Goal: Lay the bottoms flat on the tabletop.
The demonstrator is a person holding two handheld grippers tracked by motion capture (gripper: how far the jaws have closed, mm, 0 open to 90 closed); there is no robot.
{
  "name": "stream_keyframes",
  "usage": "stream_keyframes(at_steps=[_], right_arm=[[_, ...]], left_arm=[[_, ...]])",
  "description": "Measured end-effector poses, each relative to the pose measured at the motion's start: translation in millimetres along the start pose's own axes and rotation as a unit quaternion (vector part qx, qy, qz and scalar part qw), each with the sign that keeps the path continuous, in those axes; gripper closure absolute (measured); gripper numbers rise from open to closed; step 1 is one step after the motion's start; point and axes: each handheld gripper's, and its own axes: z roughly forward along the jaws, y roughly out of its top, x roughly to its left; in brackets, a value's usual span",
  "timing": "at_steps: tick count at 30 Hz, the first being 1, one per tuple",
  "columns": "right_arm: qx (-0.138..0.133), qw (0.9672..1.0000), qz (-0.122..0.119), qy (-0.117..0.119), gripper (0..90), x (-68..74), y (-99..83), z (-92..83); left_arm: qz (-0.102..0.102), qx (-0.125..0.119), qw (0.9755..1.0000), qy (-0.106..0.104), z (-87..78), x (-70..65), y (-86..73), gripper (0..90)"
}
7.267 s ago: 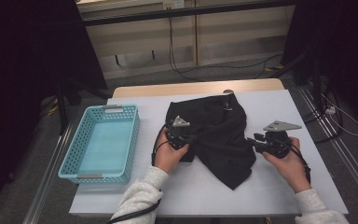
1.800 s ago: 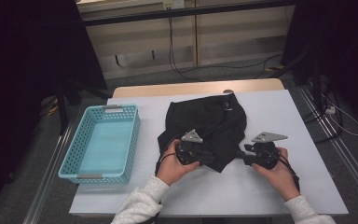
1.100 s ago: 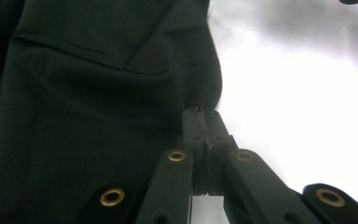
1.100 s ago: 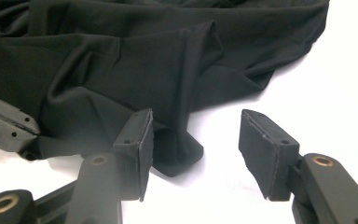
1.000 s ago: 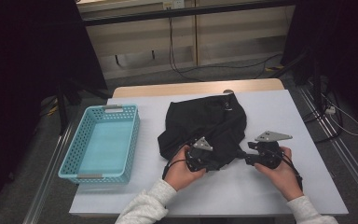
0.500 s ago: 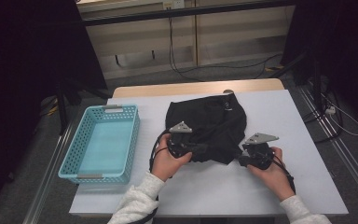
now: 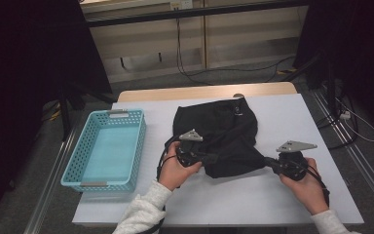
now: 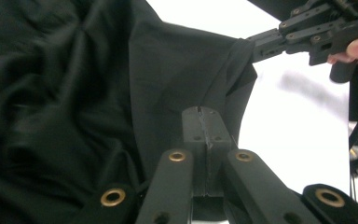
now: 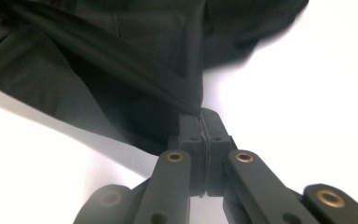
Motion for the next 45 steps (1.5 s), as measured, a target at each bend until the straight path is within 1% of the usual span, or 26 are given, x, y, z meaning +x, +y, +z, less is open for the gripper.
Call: stream_keyframes(at_steps=[2, 3, 6, 8, 9, 11, 14, 16, 18, 21, 22, 24, 25, 27, 28, 31, 33, 34, 35, 37, 38, 39, 41, 42, 44, 45], right_arm=[[0.017, 0.9998, -0.005, 0.006, 88.7, 0.7, -6.8, -2.1], [0.029, 0.9994, -0.006, 0.017, 87.0, 0.9, -9.2, -2.3], [0.034, 0.999, -0.015, 0.023, 71.1, 2.4, -10.5, -1.9], [0.027, 0.999, -0.013, 0.034, 67.1, 3.5, -6.6, -2.1], [0.022, 0.999, -0.011, 0.038, 62.5, 4.2, -3.7, -2.8], [0.009, 0.9994, -0.006, 0.034, 56.7, 3.7, 2.2, -4.0], [-0.011, 0.9996, 0.005, 0.024, 54.7, -2.1, 9.9, -1.1], [-0.017, 0.9995, 0.018, 0.021, 57.6, -6.6, 13.7, 5.1], [-0.016, 0.9995, 0.026, 0.008, 58.6, -8.6, 16.1, 13.8], [-0.007, 0.9993, 0.036, -0.003, 61.3, -10.4, 15.5, 27.6], [0.001, 0.9992, 0.039, 0.002, 63.6, -11.2, 14.4, 31.5], [0.019, 0.9993, 0.032, 0.011, 69.6, -9.9, 11.9, 36.0], [0.018, 0.9995, 0.025, 0.012, 71.9, -8.9, 10.4, 36.4], [0.02, 0.9992, 0.025, 0.024, 82.9, -9.5, 9.3, 34.3], [0.022, 0.9992, 0.023, 0.023, 90.0, -10.3, 9.1, 32.6], [0.007, 0.9995, 0.028, 0.014, 90.0, -14.5, 10.3, 25.7], [-0.011, 0.9995, 0.029, -0.004, 90.0, -17.7, 11.6, 19.6], [-0.011, 0.9994, 0.032, 0.004, 90.0, -19.0, 11.7, 18.7], [-0.01, 0.9994, 0.032, 0.003, 90.0, -18.7, 11.4, 18.6], [0.011, 0.9997, 0.019, -0.002, 90.0, -16.2, 10.3, 20.1], [0.015, 0.9997, 0.017, -0.002, 90.0, -15.5, 9.6, 20.4], [0.018, 0.9997, 0.016, 0.002, 90.0, -16.0, 8.6, 20.7], [0.023, 0.9996, 0.019, 0.004, 90.0, -18.1, 5.3, 19.4], [0.026, 0.9994, 0.022, 0.01, 90.0, -19.3, 3.0, 18.7], [0.037, 0.999, 0.021, 0.008, 90.0, -20.0, -2.2, 16.1], [0.037, 0.999, 0.022, 0.01, 90.0, -19.8, -4.3, 14.1]], left_arm=[[0.003, 0.008, 1.0, -0.002, 4.7, -2.7, -1.0, 90.0], [0.005, 0.012, 0.9999, -0.002, 6.7, -3.7, -1.8, 90.0], [0.008, 0.021, 0.9997, -0.002, 10.7, -4.7, -3.6, 90.0], [0.007, 0.02, 0.9998, -0.002, 10.8, -4.3, -3.9, 90.0], [0.007, 0.019, 0.9998, -0.001, 10.3, -3.8, -3.9, 90.0], [0.005, 0.018, 0.9998, -0.003, 9.6, -2.5, -4.5, 90.0], [0.002, 0.02, 0.9998, -0.006, 10.0, -1.4, -5.8, 90.0], [0.006, 0.024, 0.9996, -0.012, 10.7, -2.7, -5.7, 90.0], [0.009, 0.025, 0.9995, -0.016, 12.2, -4.9, -5.6, 90.0], [0.013, 0.029, 0.9993, -0.019, 12.7, -7.0, -5.0, 90.0], [0.013, 0.028, 0.9993, -0.019, 11.8, -7.0, -4.8, 90.0], [0.01, 0.027, 0.9995, -0.016, 9.5, -5.6, -4.5, 90.0], [0.01, 0.028, 0.9995, -0.014, 8.4, -4.5, -4.8, 90.0], [0.007, 0.026, 0.9996, -0.012, 7.7, -3.2, -5.6, 90.0], [0.008, 0.026, 0.9995, -0.014, 7.6, -2.8, -5.7, 90.0], [0.01, 0.025, 0.9995, -0.017, 7.4, -4.2, -4.9, 90.0], [0.011, 0.024, 0.9994, -0.023, 8.4, -5.9, -4.7, 90.0], [0.012, 0.024, 0.9993, -0.027, 9.6, -6.6, -4.9, 90.0], [0.011, 0.026, 0.9992, -0.029, 10.7, -7.3, -5.1, 90.0], [0.012, 0.03, 0.9989, -0.034, 12.3, -8.8, -5.3, 90.0], [0.015, 0.028, 0.9989, -0.034, 11.7, -9.2, -4.8, 89.9], [0.013, 0.022, 0.9992, -0.031, 10.6, -9.0, -4.1, 87.9], [0.006, -0.001, 0.9997, -0.023, 7.1, -6.0, -2.1, 73.4], [0.009, -0.009, 0.9998, -0.016, 4.9, -3.9, -1.3, 65.5], [0.008, -0.023, 0.9997, -0.005, 2.3, 0.5, -1.3, 55.5], [0.009, -0.023, 0.9997, 0.004, 1.9, 2.6, -1.9, 52.1]])
